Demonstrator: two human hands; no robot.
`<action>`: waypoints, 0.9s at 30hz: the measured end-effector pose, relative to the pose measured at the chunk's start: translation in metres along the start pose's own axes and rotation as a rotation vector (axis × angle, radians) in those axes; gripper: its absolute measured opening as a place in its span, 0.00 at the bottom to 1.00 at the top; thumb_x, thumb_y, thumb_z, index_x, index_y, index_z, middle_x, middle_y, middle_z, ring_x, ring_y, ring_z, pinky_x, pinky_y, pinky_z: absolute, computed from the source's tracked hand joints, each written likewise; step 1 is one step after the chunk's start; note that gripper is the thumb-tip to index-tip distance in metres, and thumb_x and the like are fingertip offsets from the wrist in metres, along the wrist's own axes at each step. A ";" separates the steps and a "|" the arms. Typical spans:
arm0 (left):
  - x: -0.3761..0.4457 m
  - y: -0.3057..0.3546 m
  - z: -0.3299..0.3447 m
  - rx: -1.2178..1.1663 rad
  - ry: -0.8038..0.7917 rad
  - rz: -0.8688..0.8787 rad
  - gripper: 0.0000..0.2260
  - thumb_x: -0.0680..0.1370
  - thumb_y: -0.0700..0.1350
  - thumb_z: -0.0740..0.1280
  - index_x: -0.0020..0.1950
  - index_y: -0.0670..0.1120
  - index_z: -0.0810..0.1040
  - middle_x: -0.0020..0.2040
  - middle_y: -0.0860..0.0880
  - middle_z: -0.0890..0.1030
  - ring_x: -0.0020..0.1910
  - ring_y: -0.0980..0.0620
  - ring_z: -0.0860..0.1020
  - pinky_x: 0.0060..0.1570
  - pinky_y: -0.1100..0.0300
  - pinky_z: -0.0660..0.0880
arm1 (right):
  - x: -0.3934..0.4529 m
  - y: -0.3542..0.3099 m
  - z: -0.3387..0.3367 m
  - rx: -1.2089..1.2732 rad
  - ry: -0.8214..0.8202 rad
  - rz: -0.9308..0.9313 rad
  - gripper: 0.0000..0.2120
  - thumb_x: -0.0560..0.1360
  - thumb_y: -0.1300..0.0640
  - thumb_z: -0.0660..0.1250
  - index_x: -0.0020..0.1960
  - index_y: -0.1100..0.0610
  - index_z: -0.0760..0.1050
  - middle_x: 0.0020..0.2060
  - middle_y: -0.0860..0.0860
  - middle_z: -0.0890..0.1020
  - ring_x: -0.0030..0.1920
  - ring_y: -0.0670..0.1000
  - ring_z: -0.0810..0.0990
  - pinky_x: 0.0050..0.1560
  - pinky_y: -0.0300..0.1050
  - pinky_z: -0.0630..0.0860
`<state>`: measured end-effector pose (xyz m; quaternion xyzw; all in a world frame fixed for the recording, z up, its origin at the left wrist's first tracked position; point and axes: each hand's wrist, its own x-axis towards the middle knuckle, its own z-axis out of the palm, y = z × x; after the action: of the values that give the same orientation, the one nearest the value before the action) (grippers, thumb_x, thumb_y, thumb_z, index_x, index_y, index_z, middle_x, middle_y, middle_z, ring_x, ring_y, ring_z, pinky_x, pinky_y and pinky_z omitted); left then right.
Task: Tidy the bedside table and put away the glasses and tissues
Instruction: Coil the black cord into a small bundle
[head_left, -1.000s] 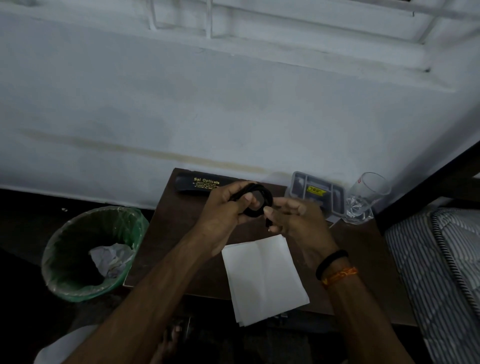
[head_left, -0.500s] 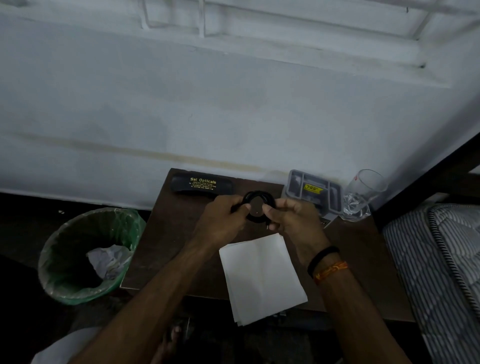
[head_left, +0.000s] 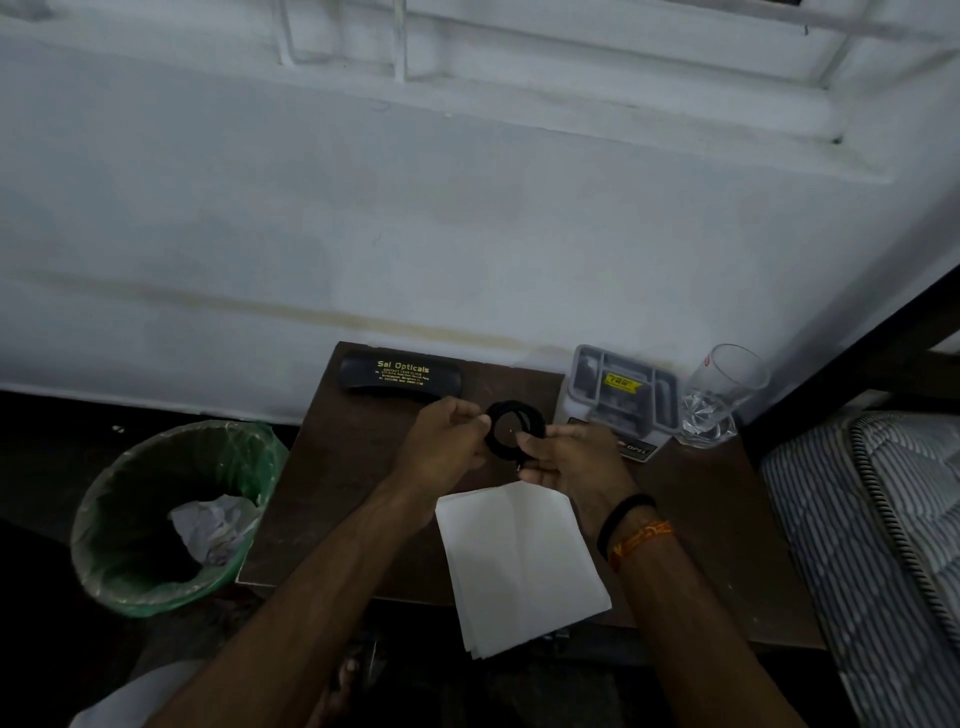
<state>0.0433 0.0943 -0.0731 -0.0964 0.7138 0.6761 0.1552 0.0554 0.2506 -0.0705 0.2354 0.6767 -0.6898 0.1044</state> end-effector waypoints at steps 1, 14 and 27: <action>0.001 -0.001 -0.001 0.060 -0.002 -0.007 0.10 0.80 0.44 0.65 0.61 0.44 0.75 0.59 0.46 0.79 0.56 0.48 0.79 0.56 0.50 0.79 | 0.004 0.002 0.000 -0.003 0.028 0.006 0.06 0.72 0.64 0.73 0.48 0.65 0.80 0.48 0.62 0.84 0.40 0.54 0.84 0.34 0.40 0.80; 0.012 -0.007 -0.015 0.832 -0.170 0.183 0.17 0.78 0.44 0.66 0.67 0.43 0.73 0.63 0.45 0.77 0.62 0.47 0.76 0.58 0.57 0.74 | 0.071 0.006 0.033 -0.640 0.285 -0.220 0.08 0.75 0.55 0.69 0.43 0.60 0.81 0.38 0.56 0.84 0.41 0.56 0.83 0.45 0.52 0.82; 0.021 -0.012 -0.036 0.976 -0.256 0.102 0.23 0.79 0.49 0.66 0.72 0.45 0.68 0.71 0.45 0.70 0.70 0.47 0.69 0.66 0.55 0.68 | 0.092 -0.003 0.052 -0.921 0.486 -0.308 0.13 0.75 0.56 0.66 0.52 0.65 0.78 0.49 0.62 0.82 0.53 0.62 0.78 0.50 0.50 0.76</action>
<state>0.0249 0.0597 -0.0900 0.1060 0.9257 0.2766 0.2354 -0.0348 0.2159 -0.1123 0.2163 0.9402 -0.2548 -0.0650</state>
